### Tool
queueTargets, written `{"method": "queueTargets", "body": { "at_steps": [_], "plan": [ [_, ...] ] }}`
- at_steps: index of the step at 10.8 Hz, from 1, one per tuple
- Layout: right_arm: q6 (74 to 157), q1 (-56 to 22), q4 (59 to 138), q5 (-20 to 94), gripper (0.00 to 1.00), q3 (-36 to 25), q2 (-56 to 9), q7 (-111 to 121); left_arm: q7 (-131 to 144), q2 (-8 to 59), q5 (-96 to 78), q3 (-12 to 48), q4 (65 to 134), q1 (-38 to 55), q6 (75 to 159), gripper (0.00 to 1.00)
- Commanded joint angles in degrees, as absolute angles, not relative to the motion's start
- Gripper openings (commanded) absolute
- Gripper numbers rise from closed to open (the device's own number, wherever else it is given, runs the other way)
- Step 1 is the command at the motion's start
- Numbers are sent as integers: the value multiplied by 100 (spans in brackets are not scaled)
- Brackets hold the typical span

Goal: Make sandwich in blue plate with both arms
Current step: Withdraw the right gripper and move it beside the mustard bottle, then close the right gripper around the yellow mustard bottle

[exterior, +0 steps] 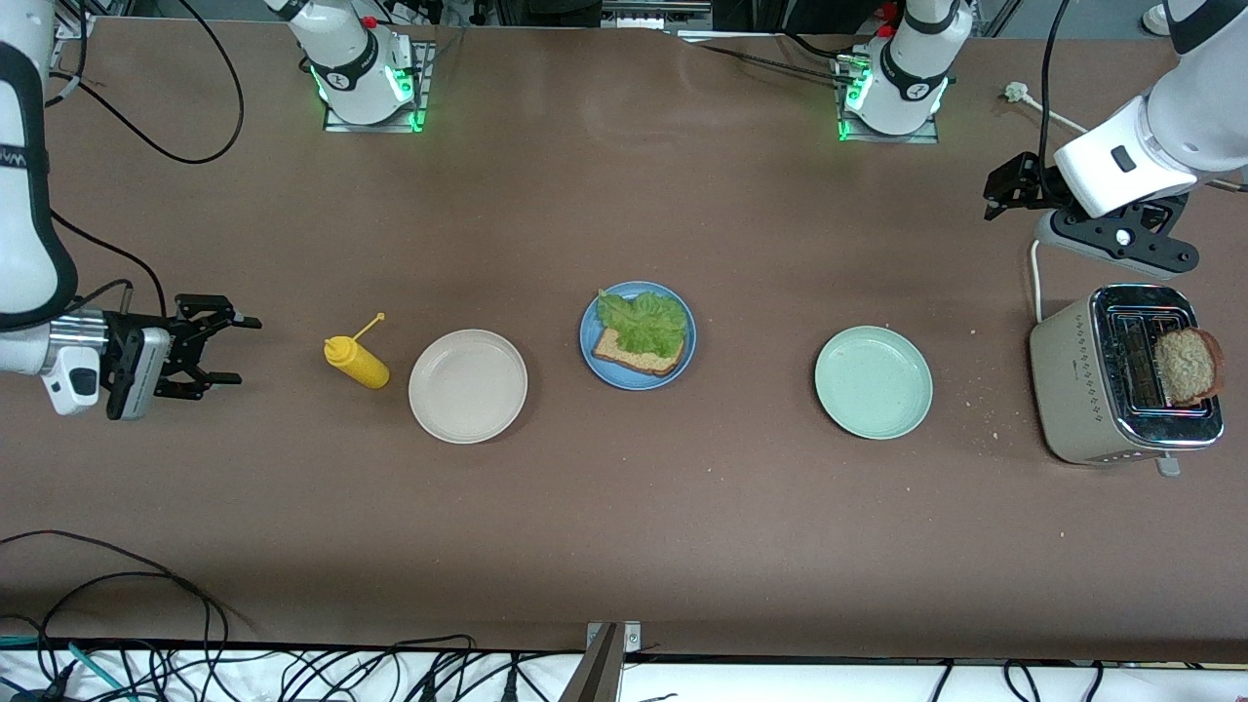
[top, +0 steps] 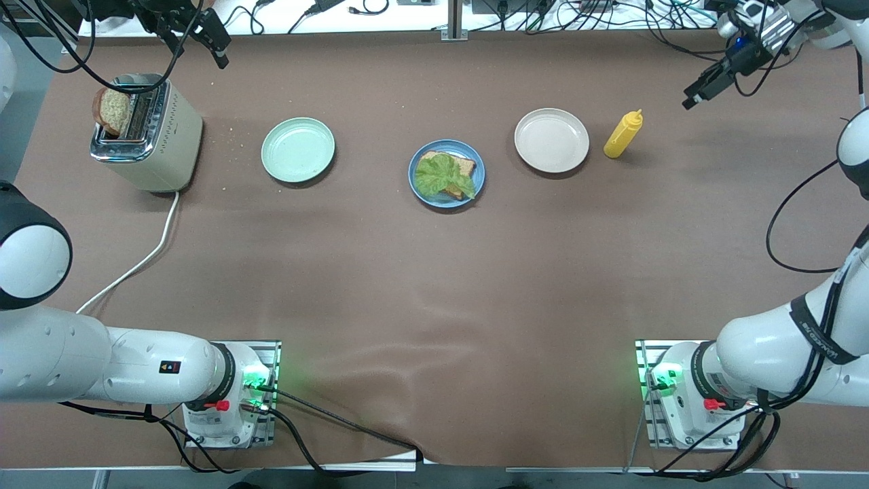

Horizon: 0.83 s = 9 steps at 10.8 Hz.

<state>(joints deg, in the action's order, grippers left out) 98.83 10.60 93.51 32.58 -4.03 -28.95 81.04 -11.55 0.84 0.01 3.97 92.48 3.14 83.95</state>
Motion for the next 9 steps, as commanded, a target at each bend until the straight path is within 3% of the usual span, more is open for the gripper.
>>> {"method": "queueTargets", "body": {
  "at_steps": [1,5,9],
  "plan": [
    [9721,1151,9307,3856,100,-466,-3260,9400,-1187,176,-44,413,9062,290,8297,100],
    [9108,1327,9352,5112,100,-554,-3962,11491,-1187,176,-44,413,9062,290,8297,100],
    [8684,1591,9299,5607,100,-545,-4438,13294,-1195,176,-44,413,9062,290,8297,100]
  ]
}}
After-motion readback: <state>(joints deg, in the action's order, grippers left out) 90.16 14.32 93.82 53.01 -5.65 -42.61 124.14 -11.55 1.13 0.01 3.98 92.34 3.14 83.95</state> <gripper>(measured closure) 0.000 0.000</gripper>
